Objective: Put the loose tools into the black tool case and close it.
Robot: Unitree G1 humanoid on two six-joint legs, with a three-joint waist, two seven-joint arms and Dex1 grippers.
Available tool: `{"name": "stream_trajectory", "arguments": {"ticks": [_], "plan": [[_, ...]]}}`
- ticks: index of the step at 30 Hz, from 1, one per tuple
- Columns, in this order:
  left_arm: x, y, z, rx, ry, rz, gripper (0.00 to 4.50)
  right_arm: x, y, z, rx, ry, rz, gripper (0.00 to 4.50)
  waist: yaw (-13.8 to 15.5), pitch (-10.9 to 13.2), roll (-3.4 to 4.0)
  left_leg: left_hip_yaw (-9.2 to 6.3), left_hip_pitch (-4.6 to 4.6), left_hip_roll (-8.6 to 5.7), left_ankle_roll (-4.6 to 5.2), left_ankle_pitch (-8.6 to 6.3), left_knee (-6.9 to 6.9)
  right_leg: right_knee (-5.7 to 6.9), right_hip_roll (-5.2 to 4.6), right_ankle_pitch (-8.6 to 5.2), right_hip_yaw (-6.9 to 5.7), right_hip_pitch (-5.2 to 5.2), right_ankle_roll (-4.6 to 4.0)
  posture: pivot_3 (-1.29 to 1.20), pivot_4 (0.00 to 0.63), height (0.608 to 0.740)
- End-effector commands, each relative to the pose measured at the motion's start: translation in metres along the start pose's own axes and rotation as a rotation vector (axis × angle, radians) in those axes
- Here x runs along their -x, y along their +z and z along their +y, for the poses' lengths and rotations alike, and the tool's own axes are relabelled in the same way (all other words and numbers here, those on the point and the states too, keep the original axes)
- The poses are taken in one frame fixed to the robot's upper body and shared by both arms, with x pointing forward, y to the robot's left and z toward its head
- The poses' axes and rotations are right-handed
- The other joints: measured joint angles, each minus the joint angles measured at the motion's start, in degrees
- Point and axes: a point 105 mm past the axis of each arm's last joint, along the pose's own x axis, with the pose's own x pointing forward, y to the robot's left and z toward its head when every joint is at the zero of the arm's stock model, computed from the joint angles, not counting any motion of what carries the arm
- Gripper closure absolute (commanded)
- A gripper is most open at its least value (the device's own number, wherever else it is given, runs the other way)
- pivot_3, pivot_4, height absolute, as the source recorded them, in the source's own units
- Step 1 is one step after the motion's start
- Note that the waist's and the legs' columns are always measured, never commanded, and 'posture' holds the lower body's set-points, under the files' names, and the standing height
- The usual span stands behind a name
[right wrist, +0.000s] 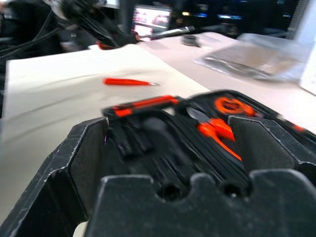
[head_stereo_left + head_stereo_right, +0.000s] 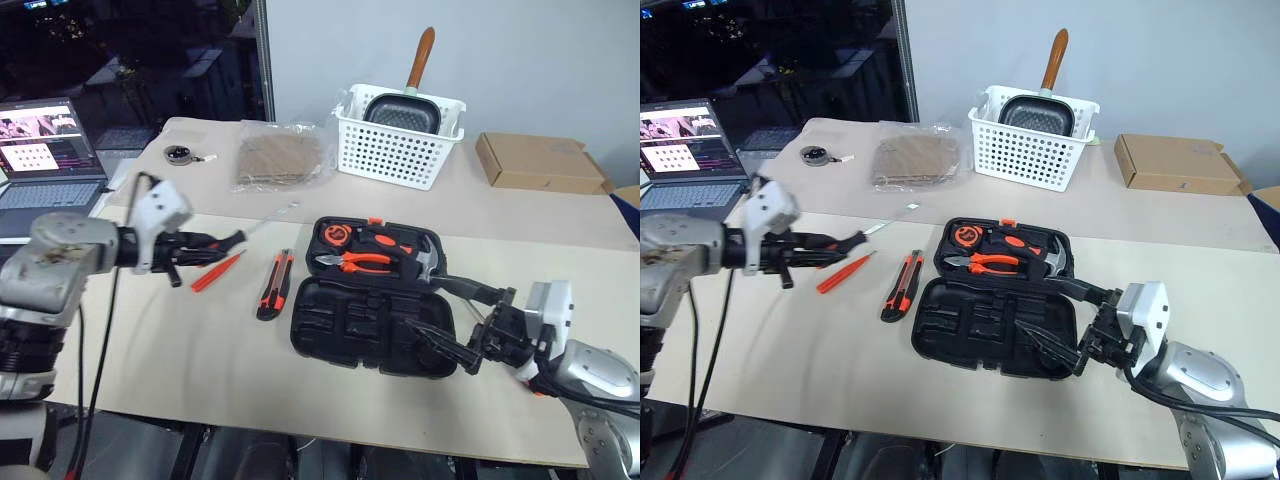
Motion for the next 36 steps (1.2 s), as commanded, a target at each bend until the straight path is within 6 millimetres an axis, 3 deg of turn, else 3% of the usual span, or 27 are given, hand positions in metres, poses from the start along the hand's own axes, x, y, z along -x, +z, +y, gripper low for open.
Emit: {"name": "stream_trajectory", "arguments": {"ticks": [1,6,11,25,27,33,36], "plan": [[-0.037,0.017,-0.013,-0.138,-0.184,0.055,3.64,0.025,0.008,-0.009,0.092,-0.067,0.039,0.0,-0.01,0.01,-0.01,0.05,0.17,-0.02,0.0,0.0,0.0,-0.06,0.23,-0.01,0.01,0.16,0.02,0.0,0.15,0.74],[-0.075,0.015,-0.025,-0.206,-0.295,0.144,3.64,0.043,0.008,-0.019,0.126,-0.121,0.084,0.0,-1.94,0.01,-0.02,0.12,0.25,0.05,0.07,-0.03,0.02,-0.13,0.71,-0.04,0.41,0.23,0.07,0.0,0.15,0.74],[-0.101,0.008,-0.029,-0.225,-0.309,0.2,3.64,0.038,0.012,-0.014,0.137,-0.123,0.074,0.0,-2.37,0.02,-0.02,0.06,0.24,0.12,0.16,-0.09,0.02,-0.08,0.83,-0.06,0.47,0.17,0.02,0.0,0.15,0.74],[-0.125,0.001,-0.021,-0.228,-0.29,0.266,3.64,0.037,0.016,-0.008,0.136,-0.115,0.082,0.0,-1.63,0.02,-0.03,0.06,0.16,0.06,0.2,-0.11,0.07,-0.1,0.71,-0.08,0.42,0.17,0.11,0.0,0.15,0.74],[-0.126,0.005,-0.017,-0.24,-0.274,0.245,2.64,0.038,0.013,-0.007,0.135,-0.104,0.101,0.0,-1.59,0.02,-0.03,0.06,0.18,0.06,0.2,-0.11,0.11,-0.09,0.69,-0.08,0.42,0.19,0.11,0.0,0.15,0.74],[-0.101,0.035,-0.013,-0.235,-0.241,0.096,0.66,0.042,0.012,-0.008,0.132,-0.093,0.121,0.0,-1.71,0.02,-0.02,0.03,0.17,0.09,0.2,-0.1,0.22,-0.06,0.68,-0.25,0.4,0.21,0.45,0.0,0.15,0.74],[-0.087,0.047,-0.016,-0.155,-0.203,-0.021,0.66,0.041,0.011,-0.009,0.131,-0.093,0.122,0.0,-1.93,0.0,0.02,0.02,0.15,0.14,0.26,-0.14,0.21,-0.04,0.69,-0.16,0.45,0.17,0.27,0.0,0.15,0.74]]}}
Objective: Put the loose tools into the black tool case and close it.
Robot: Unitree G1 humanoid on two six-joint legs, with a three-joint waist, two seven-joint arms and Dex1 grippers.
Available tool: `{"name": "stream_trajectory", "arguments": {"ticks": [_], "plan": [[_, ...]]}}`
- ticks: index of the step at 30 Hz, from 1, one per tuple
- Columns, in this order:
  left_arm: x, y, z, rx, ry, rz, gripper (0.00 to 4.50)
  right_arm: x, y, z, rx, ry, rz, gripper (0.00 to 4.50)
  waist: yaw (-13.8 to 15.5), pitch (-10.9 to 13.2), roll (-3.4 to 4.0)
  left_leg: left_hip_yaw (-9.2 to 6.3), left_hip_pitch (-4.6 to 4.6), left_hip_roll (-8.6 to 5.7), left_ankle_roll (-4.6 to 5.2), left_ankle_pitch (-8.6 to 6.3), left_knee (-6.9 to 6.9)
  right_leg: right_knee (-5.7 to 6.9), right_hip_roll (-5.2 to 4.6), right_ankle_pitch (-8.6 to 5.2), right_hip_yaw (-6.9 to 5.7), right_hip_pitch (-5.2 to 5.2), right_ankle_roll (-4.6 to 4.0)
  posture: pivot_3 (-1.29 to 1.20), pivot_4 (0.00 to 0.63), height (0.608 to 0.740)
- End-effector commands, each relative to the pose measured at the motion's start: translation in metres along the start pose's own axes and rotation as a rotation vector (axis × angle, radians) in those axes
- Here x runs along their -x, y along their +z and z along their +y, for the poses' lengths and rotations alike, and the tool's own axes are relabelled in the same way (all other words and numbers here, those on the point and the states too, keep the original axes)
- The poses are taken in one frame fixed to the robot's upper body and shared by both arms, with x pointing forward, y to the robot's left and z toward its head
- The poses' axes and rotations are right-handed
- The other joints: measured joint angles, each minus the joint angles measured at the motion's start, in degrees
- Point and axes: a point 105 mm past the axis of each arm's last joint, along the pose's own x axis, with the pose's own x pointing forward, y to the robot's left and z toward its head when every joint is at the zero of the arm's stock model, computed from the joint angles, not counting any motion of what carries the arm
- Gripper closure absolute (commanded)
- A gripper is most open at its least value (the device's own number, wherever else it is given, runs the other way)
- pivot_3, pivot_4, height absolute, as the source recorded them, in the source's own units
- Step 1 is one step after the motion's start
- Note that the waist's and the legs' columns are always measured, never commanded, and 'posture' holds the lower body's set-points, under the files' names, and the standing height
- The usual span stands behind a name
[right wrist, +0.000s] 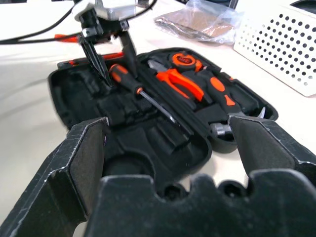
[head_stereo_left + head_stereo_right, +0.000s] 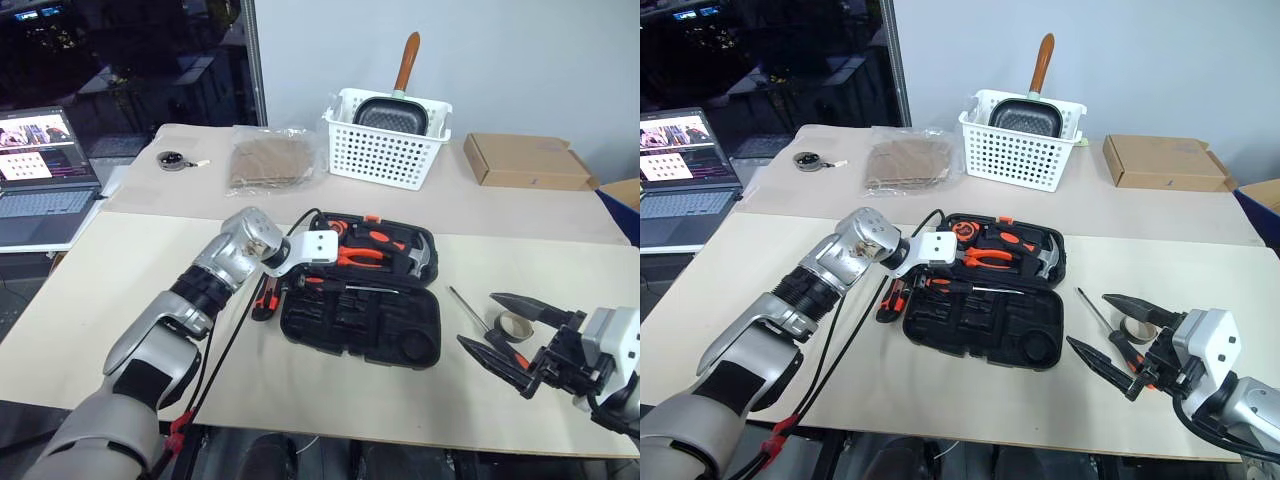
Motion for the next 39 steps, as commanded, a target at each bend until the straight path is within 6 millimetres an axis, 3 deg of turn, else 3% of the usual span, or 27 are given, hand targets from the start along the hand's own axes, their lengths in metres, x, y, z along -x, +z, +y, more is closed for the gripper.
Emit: {"name": "stream_trajectory", "arguments": {"ticks": [1,2,4,12,23,27,33,39], "plan": [[0.021,0.023,-0.001,0.077,0.084,-0.177,0.66,0.001,0.008,-0.003,0.032,-0.006,-0.016,0.0,0.04,-0.02,0.04,0.0,0.01,0.0,0.03,-0.02,0.0,0.03,-0.02,0.08,0.0,0.0,-0.16,0.0,0.15,0.74],[0.022,0.024,-0.001,0.107,0.099,-0.202,1.1,0.0,0.008,-0.003,0.032,-0.006,-0.016,0.0,0.14,-0.04,0.06,-0.01,0.01,0.0,0.06,-0.04,0.0,0.04,-0.06,0.07,0.0,0.01,-0.13,0.0,0.15,0.74],[0.019,0.023,-0.001,0.201,0.162,-0.273,1.41,0.0,0.008,-0.002,0.029,-0.007,-0.018,0.0,0.28,-0.04,0.07,-0.02,0.0,-0.03,0.08,-0.05,0.0,0.02,-0.1,0.05,-0.01,0.03,-0.1,0.0,0.15,0.74],[-0.018,-0.003,0.002,0.434,0.494,-0.455,4.4,0.002,0.008,-0.003,0.021,-0.021,-0.009,0.0,0.49,-0.03,0.04,-0.14,-0.02,-0.05,0.09,-0.06,0.16,0.03,-0.22,0.08,0.12,0.16,-0.04,0.0,0.15,0.74],[-0.062,-0.027,-0.024,0.378,0.482,-0.354,4.46,0.008,0.002,-0.005,0.009,-0.031,0.057,0.0,0.39,-0.09,0.14,-0.09,0.09,-0.04,0.08,-0.06,0.14,0.04,-0.15,0.11,0.37,0.22,-0.08,0.0,0.15,0.74],[-0.075,-0.053,-0.032,0.324,0.483,-0.242,4.46,0.012,0.001,-0.006,0.004,-0.035,0.069,0.0,0.42,-0.32,0.15,-0.07,0.13,-0.04,0.09,-0.07,0.14,0.01,-0.17,0.12,0.38,0.28,-0.06,0.0,0.15,0.74],[-0.084,-0.079,-0.037,0.117,0.469,-0.062,4.46,0.013,0.0,-0.006,-0.002,-0.036,0.073,0.0,0.27,-0.46,0.26,-0.04,0.71,-0.01,0.1,-0.1,0.13,-0.08,-0.22,-0.13,0.41,1.06,0.36,0.0,0.15,0.74],[-0.079,-0.096,-0.032,0.041,0.479,0.019,4.46,0.013,-0.002,-0.007,-0.008,-0.04,0.089,0.0,0.01,-0.76,0.34,0.01,1.19,0.02,0.07,-0.12,0.08,-0.06,-0.24,-0.02,0.87,1.26,0.31,0.0,0.15,0.74]]}}
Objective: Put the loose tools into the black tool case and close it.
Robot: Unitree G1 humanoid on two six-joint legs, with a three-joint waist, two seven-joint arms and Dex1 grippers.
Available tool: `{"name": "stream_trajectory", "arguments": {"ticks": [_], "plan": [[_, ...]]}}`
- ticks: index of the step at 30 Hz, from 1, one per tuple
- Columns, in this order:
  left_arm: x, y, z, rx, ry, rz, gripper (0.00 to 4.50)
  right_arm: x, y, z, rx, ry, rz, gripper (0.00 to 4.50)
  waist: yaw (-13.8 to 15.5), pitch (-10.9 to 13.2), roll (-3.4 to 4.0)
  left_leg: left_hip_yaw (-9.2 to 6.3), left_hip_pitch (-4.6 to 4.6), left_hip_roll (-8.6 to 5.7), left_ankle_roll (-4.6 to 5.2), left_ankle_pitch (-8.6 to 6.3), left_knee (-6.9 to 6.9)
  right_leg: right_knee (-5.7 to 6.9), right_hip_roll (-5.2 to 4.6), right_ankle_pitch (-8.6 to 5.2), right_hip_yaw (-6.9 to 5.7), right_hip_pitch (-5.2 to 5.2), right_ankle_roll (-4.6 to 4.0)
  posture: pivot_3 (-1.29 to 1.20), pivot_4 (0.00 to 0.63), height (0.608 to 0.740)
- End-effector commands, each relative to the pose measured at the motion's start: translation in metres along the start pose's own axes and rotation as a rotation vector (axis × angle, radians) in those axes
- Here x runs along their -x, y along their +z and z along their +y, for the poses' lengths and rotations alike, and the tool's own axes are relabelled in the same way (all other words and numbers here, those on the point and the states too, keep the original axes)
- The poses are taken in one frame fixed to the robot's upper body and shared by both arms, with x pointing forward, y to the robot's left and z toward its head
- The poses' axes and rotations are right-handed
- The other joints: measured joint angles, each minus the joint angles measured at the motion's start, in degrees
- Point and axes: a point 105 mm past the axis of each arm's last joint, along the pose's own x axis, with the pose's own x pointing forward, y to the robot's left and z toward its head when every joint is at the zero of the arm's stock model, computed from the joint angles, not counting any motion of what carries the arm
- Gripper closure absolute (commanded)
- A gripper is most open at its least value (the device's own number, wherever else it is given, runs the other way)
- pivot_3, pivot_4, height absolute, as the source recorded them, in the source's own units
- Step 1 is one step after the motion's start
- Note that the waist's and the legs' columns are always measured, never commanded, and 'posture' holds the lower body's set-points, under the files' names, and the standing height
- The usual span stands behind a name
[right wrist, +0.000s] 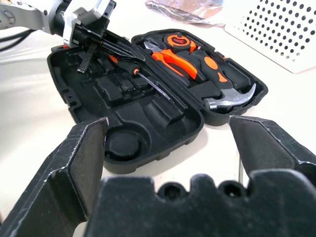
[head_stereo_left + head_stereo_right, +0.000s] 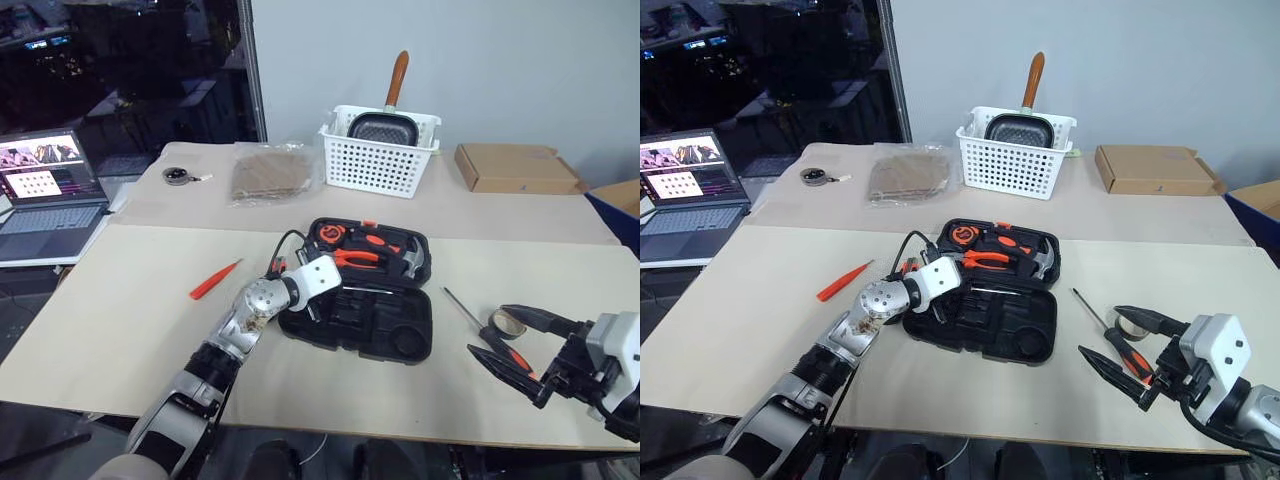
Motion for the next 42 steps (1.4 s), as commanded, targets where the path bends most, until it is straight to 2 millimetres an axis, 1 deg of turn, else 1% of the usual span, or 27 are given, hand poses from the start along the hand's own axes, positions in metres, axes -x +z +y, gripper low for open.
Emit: {"name": "stream_trajectory", "arguments": {"ticks": [1,6,8,10,12,14,15,16,18,19,20,21,22,23,24,26,27,29,30,36,42], "plan": [[0.01,-0.056,-0.019,-0.009,-0.068,0.203,4.46,0.001,0.007,-0.003,0.025,-0.008,-0.005,0.0,-0.13,-0.12,0.01,0.0,0.03,0.01,-0.04,-0.02,-0.02,0.0,0.02,0.01,0.05,0.0,-0.02,0.0,0.15,0.74],[0.01,-0.059,-0.026,-0.022,-0.095,0.186,4.46,-0.001,0.003,-0.006,0.018,-0.011,0.023,0.0,-0.25,-0.45,0.1,0.05,0.1,0.01,-0.04,-0.02,-0.08,0.03,0.05,0.03,0.14,-0.02,0.02,0.0,0.15,0.74],[0.01,-0.05,-0.026,0.049,-0.089,0.12,4.46,-0.002,0.0,-0.009,0.005,-0.021,0.044,0.0,-0.31,-0.51,0.08,0.06,0.08,0.01,-0.03,-0.02,-0.1,0.02,0.06,0.06,0.14,-0.06,0.07,0.0,0.15,0.74],[0.013,-0.019,-0.012,0.278,-0.031,-0.072,4.46,-0.003,-0.004,-0.013,-0.013,-0.043,0.067,0.0,-0.5,-0.51,0.09,0.09,0.05,0.01,0.01,0.01,-0.12,0.02,0.07,0.06,0.19,-0.12,0.07,0.0,0.15,0.74],[0.02,0.001,0.001,0.403,0.001,-0.197,4.46,-0.002,-0.006,-0.017,-0.023,-0.061,0.081,0.0,-0.64,-0.51,0.08,0.11,-0.01,0.02,0.02,0.01,-0.17,-0.02,0.06,0.04,0.23,-0.23,0.04,0.0,0.15,0.74],[0.04,0.024,0.016,0.516,-0.025,-0.32,4.46,-0.001,-0.008,-0.022,-0.025,-0.088,0.097,0.0,-0.6,-0.46,0.02,0.14,-0.19,0.03,0.02,0.02,-0.19,-0.03,0.04,0.01,0.22,-0.61,0.04,0.0,0.15,0.74],[0.051,0.036,0.019,0.545,-0.056,-0.374,4.46,-0.001,-0.011,-0.024,-0.031,-0.096,0.12,0.0,-0.56,-0.5,0.1,0.16,-0.36,0.03,0.03,0.02,-0.19,-0.01,0.06,0.02,0.24,-0.79,0.03,0.0,0.15,0.74],[0.063,0.049,0.02,0.571,-0.109,-0.43,4.46,-0.001,-0.015,-0.027,-0.042,-0.11,0.149,0.0,-0.62,-0.47,0.2,0.18,-0.77,-0.02,0.03,0.02,-0.19,0.03,0.13,0.05,0.24,-1.17,-0.03,0.0,0.15,0.74],[0.083,0.067,0.014,0.575,-0.222,-0.476,3.91,0.0,-0.024,-0.031,-0.065,-0.119,0.221,0.0,-0.48,-0.35,0.04,0.16,-1.13,-0.02,0.03,0.02,-0.19,0.02,0.19,0.25,0.21,-1.45,-0.36,0.0,0.15,0.74],[0.093,0.074,0.009,0.566,-0.283,-0.486,3.75,0.001,-0.028,-0.033,-0.037,-0.131,0.271,0.0,-0.42,-0.35,0.04,0.14,-1.19,-0.03,0.04,0.0,-0.19,0.01,0.23,0.25,0.18,-1.49,-0.35,0.0,0.15,0.74],[0.1,0.079,0.005,0.556,-0.329,-0.484,3.43,0.002,-0.032,-0.036,-0.006,-0.151,0.32,0.0,-0.34,-0.35,0.05,0.16,-1.19,-0.08,0.09,-0.04,-0.19,0.01,0.23,0.22,0.18,-1.49,-0.3,0.0,0.15,0.74],[0.104,0.083,0.001,0.551,-0.356,-0.48,3.13,0.003,-0.035,-0.039,0.017,-0.165,0.351,0.0,-0.28,-0.35,0.06,0.17,-1.19,-0.14,0.14,-0.08,-0.19,0.0,0.2,0.18,0.2,-1.48,-0.24,0.0,0.15,0.74],[0.111,0.086,-0.002,0.537,-0.394,-0.47,2.79,0.002,-0.04,-0.042,-0.003,-0.17,0.39,0.0,-0.18,-0.35,0.05,0.19,-1.19,-0.18,0.17,-0.12,-0.19,-0.03,0.17,0.14,0.22,-1.45,-0.17,0.0,0.15,0.74],[0.117,0.087,-0.005,0.515,-0.426,-0.452,2.58,0.001,-0.044,-0.041,-0.051,-0.145,0.417,0.0,-0.04,-0.34,0.04,0.19,-1.18,-0.21,0.19,-0.13,-0.19,-0.08,0.14,0.12,0.21,-1.41,-0.14,0.0,0.15,0.74],[0.122,0.089,-0.008,0.497,-0.449,-0.438,2.1,0.0,-0.048,-0.041,-0.085,-0.134,0.439,0.0,-0.01,-0.32,0.02,0.18,-1.17,-0.26,0.21,-0.15,-0.18,-0.12,0.12,0.08,0.21,-1.37,-0.07,0.0,0.15,0.74],[0.132,0.09,-0.01,0.471,-0.478,-0.408,1.36,0.001,-0.056,-0.048,-0.131,-0.149,0.5,0.0,0.06,-0.22,-0.07,0.23,-1.14,-0.3,0.24,-0.16,-0.18,-0.19,0.11,0.07,0.23,-1.33,-0.02,0.0,0.15,0.74],[0.135,0.091,-0.01,0.46,-0.487,-0.397,1.14,0.002,-0.059,-0.05,-0.146,-0.153,0.524,0.0,0.1,-0.2,-0.1,0.22,-1.11,-0.29,0.24,-0.16,-0.18,-0.21,0.11,0.07,0.23,-1.3,-0.02,0.0,0.15,0.74],[0.141,0.093,-0.014,0.434,-0.511,-0.379,0.33,0.004,-0.065,-0.053,-0.167,-0.151,0.563,0.0,0.31,-0.16,-0.09,0.21,-1.06,-0.29,0.24,-0.16,-0.18,-0.23,0.11,0.06,0.22,-1.25,0.0,0.0,0.15,0.74],[0.144,0.095,-0.016,0.427,-0.526,-0.374,0.02,0.005,-0.067,-0.055,-0.174,-0.153,0.578,0.0,0.29,-0.15,-0.11,0.2,-1.06,-0.29,0.24,-0.16,-0.18,-0.22,0.11,0.04,0.22,-1.25,0.02,0.0,0.15,0.74],[0.154,0.11,-0.023,0.389,-0.593,-0.38,0.02,0.006,-0.081,-0.061,-0.24,-0.155,0.647,0.0,0.15,-0.09,-0.13,0.2,-1.08,-0.27,0.25,-0.17,-0.18,-0.24,0.15,0.02,0.22,-1.25,0.01,0.0,0.15,0.74],[0.159,0.121,-0.021,0.362,-0.602,-0.389,0.02,0.005,-0.089,-0.062,-0.259,-0.153,0.711,0.0,0.13,-0.02,-0.27,0.2,-0.99,-0.26,0.27,-0.18,-0.18,-0.24,0.18,-0.08,0.23,-1.16,0.2,0.0,0.15,0.74]]}}
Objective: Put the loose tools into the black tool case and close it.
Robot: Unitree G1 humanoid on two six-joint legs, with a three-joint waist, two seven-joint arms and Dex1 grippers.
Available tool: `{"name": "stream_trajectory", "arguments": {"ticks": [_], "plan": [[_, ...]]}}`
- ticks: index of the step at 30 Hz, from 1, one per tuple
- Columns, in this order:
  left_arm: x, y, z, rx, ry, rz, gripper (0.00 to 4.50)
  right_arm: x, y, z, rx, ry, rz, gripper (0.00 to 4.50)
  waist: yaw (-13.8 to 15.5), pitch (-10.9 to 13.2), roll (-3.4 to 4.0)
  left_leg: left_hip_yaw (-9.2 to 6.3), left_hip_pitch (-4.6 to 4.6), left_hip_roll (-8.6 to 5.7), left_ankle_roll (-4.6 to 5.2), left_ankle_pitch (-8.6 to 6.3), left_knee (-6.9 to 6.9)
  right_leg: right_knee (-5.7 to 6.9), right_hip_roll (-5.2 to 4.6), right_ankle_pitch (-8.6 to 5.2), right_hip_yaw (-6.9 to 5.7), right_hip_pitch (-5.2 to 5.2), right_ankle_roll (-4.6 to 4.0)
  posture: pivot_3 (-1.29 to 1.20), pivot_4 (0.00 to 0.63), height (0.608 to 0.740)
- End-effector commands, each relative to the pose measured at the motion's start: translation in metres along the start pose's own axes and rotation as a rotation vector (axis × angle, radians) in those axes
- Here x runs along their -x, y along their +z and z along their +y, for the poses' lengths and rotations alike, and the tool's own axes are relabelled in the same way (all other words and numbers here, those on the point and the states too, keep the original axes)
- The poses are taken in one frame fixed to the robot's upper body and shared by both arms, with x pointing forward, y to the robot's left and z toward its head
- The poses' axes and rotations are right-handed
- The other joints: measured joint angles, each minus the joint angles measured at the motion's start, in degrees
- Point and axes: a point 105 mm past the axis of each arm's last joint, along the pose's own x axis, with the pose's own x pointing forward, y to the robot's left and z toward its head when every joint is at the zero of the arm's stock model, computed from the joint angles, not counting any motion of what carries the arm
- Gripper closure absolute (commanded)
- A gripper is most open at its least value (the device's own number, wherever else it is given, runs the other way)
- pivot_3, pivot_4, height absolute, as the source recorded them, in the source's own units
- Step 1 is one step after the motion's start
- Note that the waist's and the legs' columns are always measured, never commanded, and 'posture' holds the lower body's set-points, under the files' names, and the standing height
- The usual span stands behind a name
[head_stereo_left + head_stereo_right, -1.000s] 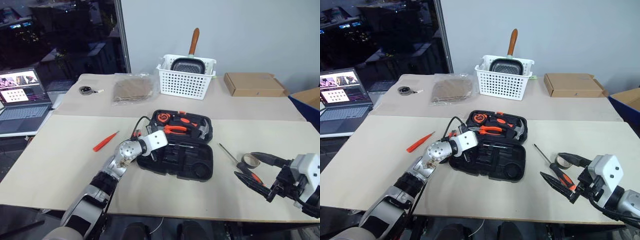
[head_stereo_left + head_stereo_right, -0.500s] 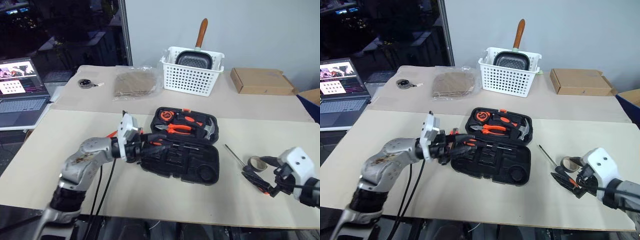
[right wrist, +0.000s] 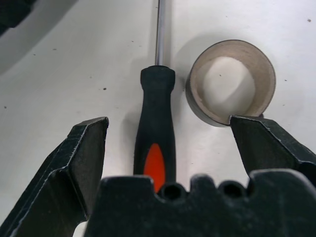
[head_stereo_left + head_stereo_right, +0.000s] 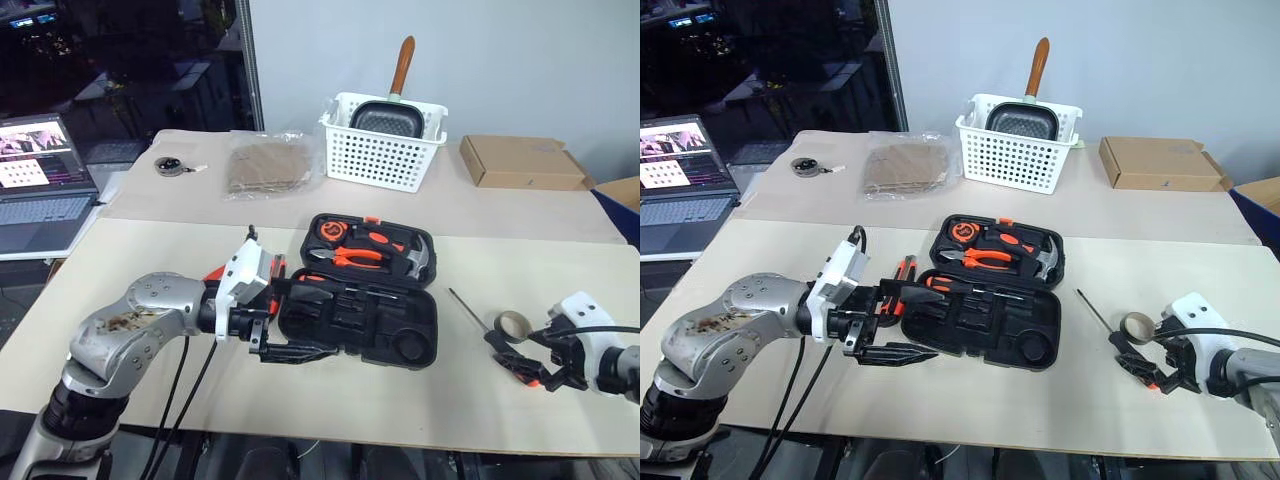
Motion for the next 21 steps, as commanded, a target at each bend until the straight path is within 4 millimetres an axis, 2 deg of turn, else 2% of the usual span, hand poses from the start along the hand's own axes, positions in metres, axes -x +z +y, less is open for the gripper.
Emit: {"name": "stream_trajectory", "arguments": {"ticks": [1,3,7,10,12,21], "plan": [[0.002,0.015,-0.005,-0.061,-0.01,-0.006,0.0,-0.004,-0.006,-0.002,-0.014,-0.006,0.056,0.4,-0.03,0.02,-0.04,0.0,0.06,0.0,0.0,0.0,0.0,0.0,0.0,-0.05,0.01,0.05,0.08,0.0,0.15,0.74],[0.002,0.016,-0.006,-0.063,-0.009,-0.003,0.0,-0.005,-0.006,-0.002,-0.009,-0.006,0.063,0.65,-0.04,0.02,-0.04,0.01,0.06,0.0,0.0,0.0,0.0,0.0,0.0,-0.06,0.02,0.05,0.09,0.0,0.15,0.74],[0.002,0.016,-0.004,-0.069,0.006,0.001,0.0,0.003,0.015,0.005,0.052,0.014,-0.014,2.04,0.01,0.03,-0.03,-0.01,0.04,0.01,0.0,0.0,0.0,0.0,0.01,-0.05,0.01,0.03,0.07,0.0,0.15,0.74],[0.001,0.017,-0.003,-0.07,0.017,-0.004,0.0,0.009,0.029,0.006,0.108,-0.012,-0.084,2.04,0.01,0.1,0.08,0.0,-0.02,0.0,0.0,0.0,0.0,0.01,0.0,-0.03,0.02,-0.03,0.05,0.0,0.15,0.74],[0.0,0.018,-0.002,-0.073,0.027,-0.013,0.0,0.014,0.03,0.01,0.124,-0.009,-0.1,2.04,0.02,0.12,0.08,0.0,-0.03,0.0,0.0,0.0,0.0,0.01,0.01,-0.04,0.02,-0.03,0.07,0.0,0.15,0.74],[-0.003,0.022,0.0,-0.087,0.036,-0.02,0.0,0.021,0.019,0.017,0.101,0.021,-0.046,2.04,0.04,0.16,0.03,0.0,0.0,0.0,0.0,0.0,0.0,0.01,-0.01,-0.04,0.02,0.0,0.07,0.0,0.15,0.74]]}}
